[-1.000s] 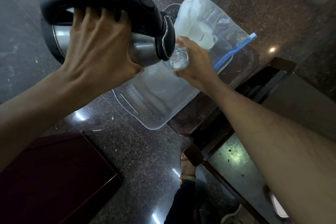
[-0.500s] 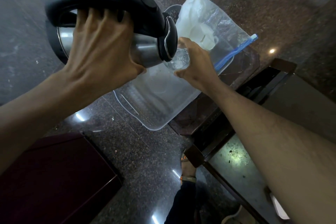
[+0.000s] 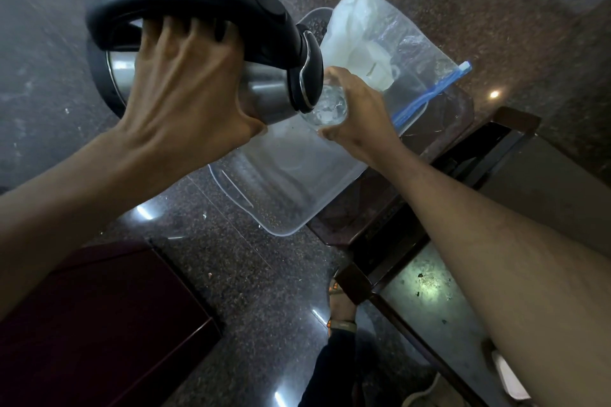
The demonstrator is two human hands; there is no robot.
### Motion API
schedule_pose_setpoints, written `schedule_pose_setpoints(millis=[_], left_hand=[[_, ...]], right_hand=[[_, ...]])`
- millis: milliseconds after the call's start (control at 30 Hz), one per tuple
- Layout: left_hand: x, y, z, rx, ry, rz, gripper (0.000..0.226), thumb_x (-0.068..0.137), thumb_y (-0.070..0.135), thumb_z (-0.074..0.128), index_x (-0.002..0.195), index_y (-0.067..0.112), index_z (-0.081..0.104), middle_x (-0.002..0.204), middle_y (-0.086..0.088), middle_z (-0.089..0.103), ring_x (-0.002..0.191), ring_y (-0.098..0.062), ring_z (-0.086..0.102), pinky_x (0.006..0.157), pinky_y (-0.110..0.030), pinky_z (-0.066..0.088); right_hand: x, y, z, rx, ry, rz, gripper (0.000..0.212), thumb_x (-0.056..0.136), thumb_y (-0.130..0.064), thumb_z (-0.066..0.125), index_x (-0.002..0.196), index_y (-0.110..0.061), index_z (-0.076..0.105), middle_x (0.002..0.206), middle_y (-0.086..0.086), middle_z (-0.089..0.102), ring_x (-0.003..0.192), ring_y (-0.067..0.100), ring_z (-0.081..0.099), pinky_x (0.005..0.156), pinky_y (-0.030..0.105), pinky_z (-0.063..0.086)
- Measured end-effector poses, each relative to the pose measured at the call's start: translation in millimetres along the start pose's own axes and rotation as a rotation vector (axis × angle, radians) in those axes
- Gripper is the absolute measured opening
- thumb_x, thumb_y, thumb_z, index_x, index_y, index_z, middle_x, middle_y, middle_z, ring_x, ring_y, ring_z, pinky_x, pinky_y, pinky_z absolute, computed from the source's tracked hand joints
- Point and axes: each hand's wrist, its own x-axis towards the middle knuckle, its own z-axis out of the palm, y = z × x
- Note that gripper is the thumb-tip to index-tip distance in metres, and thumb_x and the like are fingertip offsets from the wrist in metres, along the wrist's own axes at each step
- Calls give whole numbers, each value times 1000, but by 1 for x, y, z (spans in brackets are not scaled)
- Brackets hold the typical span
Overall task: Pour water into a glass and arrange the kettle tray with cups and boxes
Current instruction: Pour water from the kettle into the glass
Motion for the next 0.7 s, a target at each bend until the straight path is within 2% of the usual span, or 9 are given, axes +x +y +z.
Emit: schedule_pose_setpoints(millis=[133,267,433,567,633,700], left_hand=[[0,2,-1,-1,-16,2,105,63,52,91,147,5,51,147,-29,50,135,-52,47,118,-60,33],[0,3,-1,-11,-16,8,106,62,51,92,149,7,50,149,-28,49,137,-52,46,118,-61,32],[-1,3,2,-5,-13,6,104,61,51,92,145,4,52,145,-30,52,132,-53,49,115,-61,35],[-1,1,4,-12,-10,-3,108,60,55,92,146,4,51,145,-30,52,131,-53,49,115,-60,35],[-2,0,6,-29,-6,4,109,60,57,92,147,5,50,146,-30,51,133,-53,48,115,-60,36],[-3,-2,10,-30,2,16,106,61,56,92,145,6,51,145,-29,52,132,-53,49,114,-61,36]], right_hand=[[0,0,-1,13,6,-4,92,66,-17,94,145,-23,47,139,-3,61,124,11,57,94,16,40],[0,1,0,-5,5,-2,93,65,-17,94,145,-22,47,139,-3,61,123,10,56,88,7,35],[-1,-1,-2,14,6,-15,92,65,-16,94,144,-23,48,140,-3,61,126,11,56,96,18,43],[-1,-2,-3,28,6,-20,90,64,-17,94,142,-22,50,137,-4,62,123,10,57,96,18,43],[0,0,-2,24,1,-20,89,64,-16,94,142,-21,50,137,-4,61,123,10,57,95,13,41],[0,1,-2,26,0,-18,89,65,-15,92,142,-21,49,138,-3,61,123,10,56,91,3,36]])
